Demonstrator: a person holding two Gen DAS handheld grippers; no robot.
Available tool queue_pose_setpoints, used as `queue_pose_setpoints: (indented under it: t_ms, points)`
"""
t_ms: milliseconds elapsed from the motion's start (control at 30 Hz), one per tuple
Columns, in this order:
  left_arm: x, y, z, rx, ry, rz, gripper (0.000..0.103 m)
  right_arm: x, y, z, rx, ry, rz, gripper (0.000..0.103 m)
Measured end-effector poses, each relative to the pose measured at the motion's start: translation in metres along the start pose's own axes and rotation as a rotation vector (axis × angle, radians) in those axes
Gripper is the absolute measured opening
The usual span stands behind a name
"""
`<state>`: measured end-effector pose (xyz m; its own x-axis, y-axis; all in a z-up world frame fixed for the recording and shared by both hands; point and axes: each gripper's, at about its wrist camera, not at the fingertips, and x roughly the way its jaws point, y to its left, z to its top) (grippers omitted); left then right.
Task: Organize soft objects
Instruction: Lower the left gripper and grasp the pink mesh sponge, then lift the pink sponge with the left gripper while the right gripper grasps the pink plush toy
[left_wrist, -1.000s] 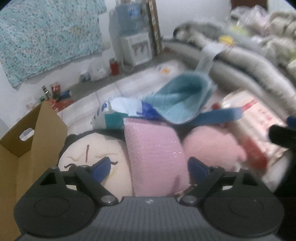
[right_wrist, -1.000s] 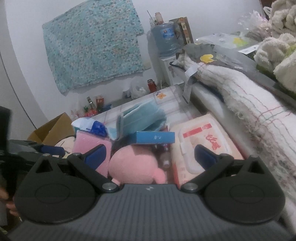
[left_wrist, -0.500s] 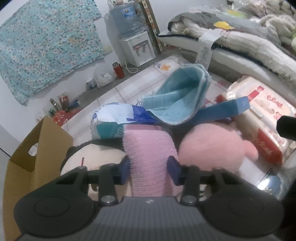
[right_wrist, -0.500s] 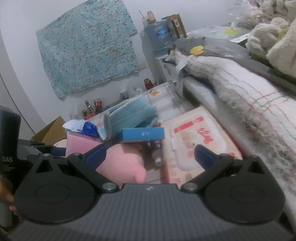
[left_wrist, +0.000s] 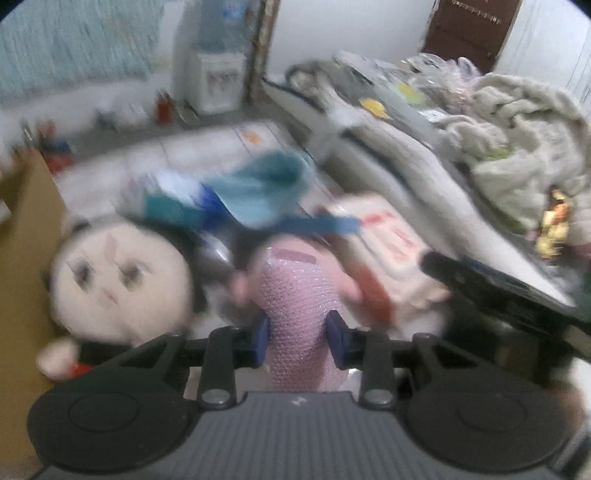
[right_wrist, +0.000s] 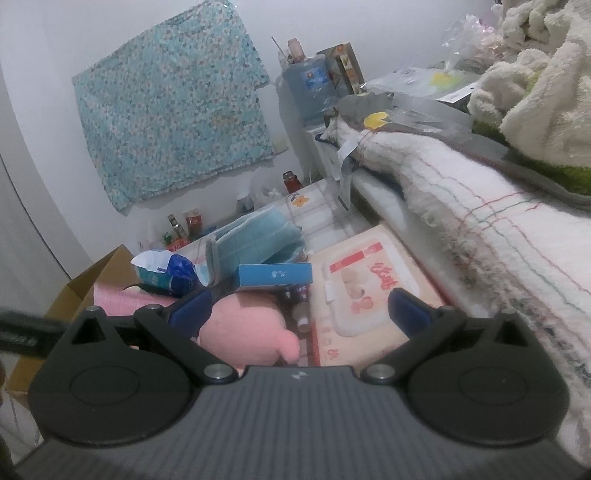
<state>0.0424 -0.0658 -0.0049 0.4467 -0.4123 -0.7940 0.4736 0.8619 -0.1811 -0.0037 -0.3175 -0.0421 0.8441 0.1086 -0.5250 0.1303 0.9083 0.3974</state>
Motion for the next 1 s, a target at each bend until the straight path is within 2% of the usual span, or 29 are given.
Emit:
queue_pose_setpoints:
  t_ms: [67, 100, 167, 233, 333, 400, 433, 467, 533, 633, 800, 867, 1000]
  points:
    - [0.008, 0.003, -0.009, -0.038, 0.044, -0.056, 0.034, -0.001, -0.002, -0.001, 0.005, 0.004, -0.005, 0.102]
    - [0.017, 0.006, -0.014, -0.058, 0.075, -0.060, 0.034, -0.002, -0.003, -0.002, 0.008, 0.008, -0.006, 0.102]
    - [0.037, 0.011, -0.024, -0.071, 0.113, -0.043, 0.038, -0.003, -0.003, -0.004, 0.010, 0.016, -0.009, 0.102]
    - [0.055, 0.016, -0.032, -0.078, 0.142, 0.005, 0.043, -0.005, -0.002, -0.004, 0.004, 0.019, -0.009, 0.102]
    - [0.061, 0.022, -0.033, -0.084, 0.124, 0.068, 0.050, -0.007, -0.001, -0.005, -0.011, 0.018, -0.016, 0.102]
    - [0.058, 0.017, -0.033, -0.035, 0.107, 0.154, 0.063, -0.006, -0.002, -0.006, -0.010, 0.022, -0.018, 0.102]
    - [0.055, 0.014, -0.034, -0.006, 0.099, 0.187, 0.075, -0.006, -0.002, -0.007, -0.007, 0.025, -0.017, 0.102]
    - [0.053, 0.011, -0.034, 0.012, 0.094, 0.200, 0.084, -0.006, -0.003, -0.007, -0.004, 0.028, -0.016, 0.102]
    - [0.045, 0.004, -0.035, 0.032, 0.078, 0.173, 0.094, -0.004, -0.002, -0.008, -0.003, 0.033, -0.012, 0.102]
    - [0.040, -0.005, -0.039, 0.066, 0.070, 0.127, 0.095, -0.003, 0.002, -0.007, -0.018, 0.034, 0.000, 0.102]
    - [0.071, -0.013, -0.044, 0.098, 0.154, 0.171, 0.094, 0.004, 0.008, -0.001, -0.014, 0.064, 0.073, 0.102]
    - [0.084, -0.012, -0.047, 0.098, 0.186, 0.192, 0.085, 0.012, 0.009, 0.002, 0.007, 0.092, 0.121, 0.102]
    - [0.092, 0.000, -0.050, 0.053, 0.193, 0.180, 0.081, 0.028, 0.014, 0.006, 0.041, 0.137, 0.176, 0.102]
